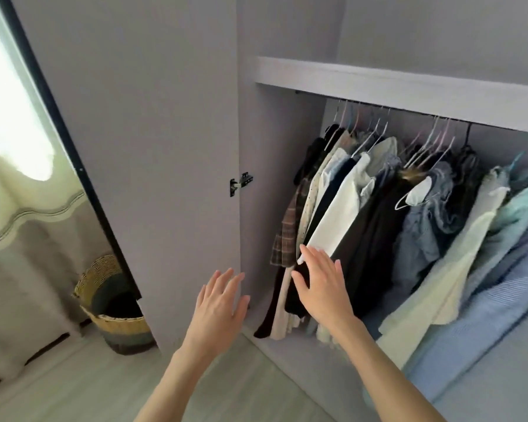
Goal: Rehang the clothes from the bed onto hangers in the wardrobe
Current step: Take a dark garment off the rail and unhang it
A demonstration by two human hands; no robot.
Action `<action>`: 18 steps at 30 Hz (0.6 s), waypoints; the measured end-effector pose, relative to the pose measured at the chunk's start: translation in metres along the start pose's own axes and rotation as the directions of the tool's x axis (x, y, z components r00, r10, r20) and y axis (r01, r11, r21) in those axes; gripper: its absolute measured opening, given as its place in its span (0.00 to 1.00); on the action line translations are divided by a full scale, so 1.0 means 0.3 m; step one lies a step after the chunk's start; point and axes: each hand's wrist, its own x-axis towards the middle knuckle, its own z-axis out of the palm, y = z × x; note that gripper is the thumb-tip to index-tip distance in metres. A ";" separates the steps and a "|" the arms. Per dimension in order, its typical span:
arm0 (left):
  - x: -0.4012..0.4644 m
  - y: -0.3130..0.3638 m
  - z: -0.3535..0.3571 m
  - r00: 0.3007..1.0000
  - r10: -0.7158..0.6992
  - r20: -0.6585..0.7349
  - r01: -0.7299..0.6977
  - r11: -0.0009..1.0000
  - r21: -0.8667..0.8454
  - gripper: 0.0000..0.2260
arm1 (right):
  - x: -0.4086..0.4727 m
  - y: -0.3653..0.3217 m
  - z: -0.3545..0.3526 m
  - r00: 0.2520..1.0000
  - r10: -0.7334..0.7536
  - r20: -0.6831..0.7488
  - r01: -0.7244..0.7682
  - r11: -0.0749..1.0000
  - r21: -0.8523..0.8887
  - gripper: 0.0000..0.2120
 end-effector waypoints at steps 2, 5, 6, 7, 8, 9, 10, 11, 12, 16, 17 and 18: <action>0.125 -0.032 0.006 0.998 0.051 0.034 -0.051 0.999 -0.019 0.22 | 0.106 0.038 0.005 0.999 0.038 -0.027 -0.038 0.999 -0.024 0.26; 0.321 -0.090 -0.014 0.990 0.112 0.087 -0.108 0.993 -0.047 0.22 | 0.264 0.060 -0.001 0.995 0.083 -0.048 -0.086 0.994 -0.068 0.26; 0.392 -0.100 -0.026 0.987 0.137 0.088 -0.131 0.989 -0.067 0.25 | 0.315 0.063 -0.004 0.994 0.088 -0.061 -0.093 0.992 -0.086 0.26; 0.462 -0.106 -0.035 0.984 0.160 0.080 -0.152 0.984 -0.089 0.30 | 0.364 0.065 -0.008 0.993 0.091 -0.070 -0.098 0.990 -0.105 0.26; 0.530 -0.110 -0.040 0.982 0.175 0.074 -0.167 0.980 -0.111 0.33 | 0.408 0.068 -0.011 0.993 0.092 -0.075 -0.101 0.987 -0.121 0.26; 0.594 -0.109 -0.036 0.980 0.185 0.073 -0.175 0.976 -0.128 0.32 | 0.448 0.073 -0.012 0.992 0.097 -0.076 -0.106 0.985 -0.134 0.26; 0.653 -0.104 -0.027 0.977 0.198 0.081 -0.185 0.973 -0.140 0.29 | 0.484 0.081 -0.013 0.992 0.104 -0.075 -0.114 0.983 -0.142 0.26; 0.703 -0.096 -0.015 0.973 0.208 0.100 -0.191 0.969 -0.157 0.24 | 0.517 0.090 -0.014 0.991 0.112 -0.075 -0.122 0.982 -0.146 0.25; 0.748 -0.086 0.000 0.967 0.227 0.118 -0.204 0.962 -0.179 0.20 | 0.551 0.101 -0.013 0.990 0.121 -0.074 -0.131 0.980 -0.147 0.25; 0.900 -0.058 0.067 0.948 0.279 0.154 -0.238 0.941 -0.240 0.18 | 0.684 0.156 -0.006 0.988 0.132 -0.074 -0.143 0.975 -0.170 0.24; 0.937 -0.050 0.081 0.945 0.287 0.154 -0.244 0.937 -0.251 0.18 | 0.721 0.174 -0.006 0.989 0.123 -0.080 -0.136 0.975 -0.178 0.24; 0.974 -0.040 0.091 0.944 0.295 0.151 -0.248 0.931 -0.269 0.17 | 0.761 0.192 -0.007 0.990 0.110 -0.090 -0.125 0.975 -0.185 0.24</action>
